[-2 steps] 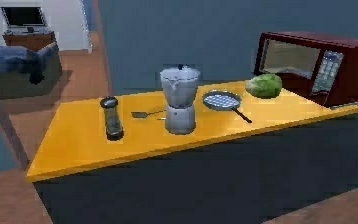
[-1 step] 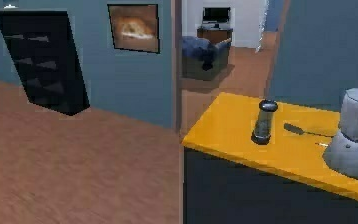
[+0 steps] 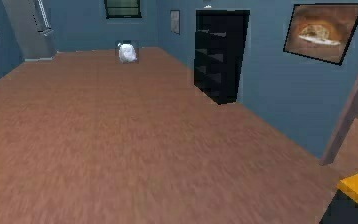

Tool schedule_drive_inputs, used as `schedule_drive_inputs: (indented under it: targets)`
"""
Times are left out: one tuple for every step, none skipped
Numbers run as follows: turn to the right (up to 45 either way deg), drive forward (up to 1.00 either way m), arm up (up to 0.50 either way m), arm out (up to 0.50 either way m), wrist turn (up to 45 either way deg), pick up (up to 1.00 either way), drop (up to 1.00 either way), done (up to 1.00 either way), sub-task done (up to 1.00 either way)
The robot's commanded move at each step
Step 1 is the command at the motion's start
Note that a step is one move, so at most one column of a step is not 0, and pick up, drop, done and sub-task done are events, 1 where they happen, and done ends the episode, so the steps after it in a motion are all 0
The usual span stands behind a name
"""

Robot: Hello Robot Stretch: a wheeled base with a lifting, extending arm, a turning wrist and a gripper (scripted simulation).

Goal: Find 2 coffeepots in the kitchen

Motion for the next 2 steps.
schedule_drive_inputs:
  targets:
    - [0.0,0.6,0.0,0.0,0.0,0.0,0.0,0.0,0.0]
    - [45.0,0.0,0.0,0.0,0.0,0.0,0.0,0.0,0.0]
